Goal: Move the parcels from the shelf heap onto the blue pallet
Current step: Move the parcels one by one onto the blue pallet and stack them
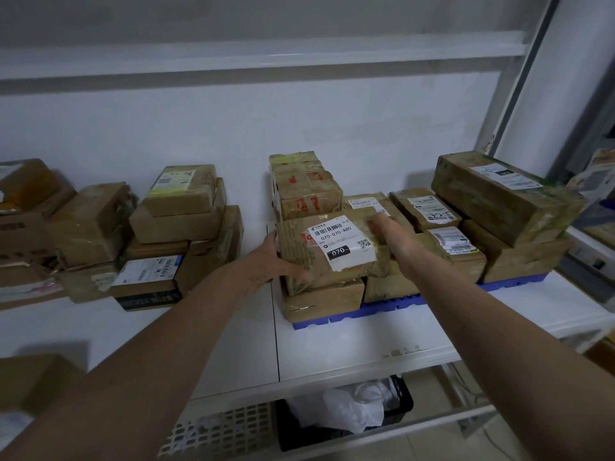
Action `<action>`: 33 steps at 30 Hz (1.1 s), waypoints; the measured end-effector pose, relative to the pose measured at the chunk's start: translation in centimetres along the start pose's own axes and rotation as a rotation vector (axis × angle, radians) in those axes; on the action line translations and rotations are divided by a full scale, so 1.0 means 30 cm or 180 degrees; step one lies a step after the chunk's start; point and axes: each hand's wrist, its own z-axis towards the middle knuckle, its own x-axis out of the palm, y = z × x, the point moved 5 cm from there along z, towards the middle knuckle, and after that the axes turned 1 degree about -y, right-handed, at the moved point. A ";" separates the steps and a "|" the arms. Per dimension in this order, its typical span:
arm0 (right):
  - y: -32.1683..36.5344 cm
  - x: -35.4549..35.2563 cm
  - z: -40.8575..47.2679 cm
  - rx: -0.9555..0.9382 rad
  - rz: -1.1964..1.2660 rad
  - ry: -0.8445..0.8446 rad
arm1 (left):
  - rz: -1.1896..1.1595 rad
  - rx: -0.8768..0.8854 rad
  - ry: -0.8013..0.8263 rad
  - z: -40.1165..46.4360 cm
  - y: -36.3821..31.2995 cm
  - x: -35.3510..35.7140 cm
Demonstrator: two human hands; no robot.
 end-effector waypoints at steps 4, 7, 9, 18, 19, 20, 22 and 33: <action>0.033 0.003 -0.009 -0.0230 -0.0180 -0.0061 | 0.0176 0.0008 -0.0049 -0.024 -0.029 -0.014; 0.055 -0.003 -0.022 -0.0372 -0.0338 -0.0151 | 0.0341 0.0002 -0.0108 -0.052 -0.059 -0.024; 0.081 -0.007 -0.033 -0.0553 -0.0542 -0.0251 | 0.0415 0.0032 -0.0268 -0.068 -0.081 -0.036; 0.328 0.163 -0.205 -0.2680 -0.2767 -0.0206 | 0.2672 0.0913 -0.1628 -0.142 -0.161 -0.214; 0.343 0.206 -0.226 -0.2818 -0.2876 -0.0114 | 0.2893 0.0868 -0.1639 -0.156 -0.156 -0.234; 0.354 0.253 -0.242 -0.2919 -0.2974 -0.0018 | 0.3061 0.0810 -0.1644 -0.176 -0.153 -0.253; 0.365 0.349 -0.275 -0.3047 -0.3054 0.0208 | 0.3239 0.0698 -0.1685 -0.216 -0.141 -0.296; 0.288 0.848 -0.417 -0.2916 -0.3193 0.1473 | 0.3189 -0.0129 -0.1847 -0.430 0.074 -0.625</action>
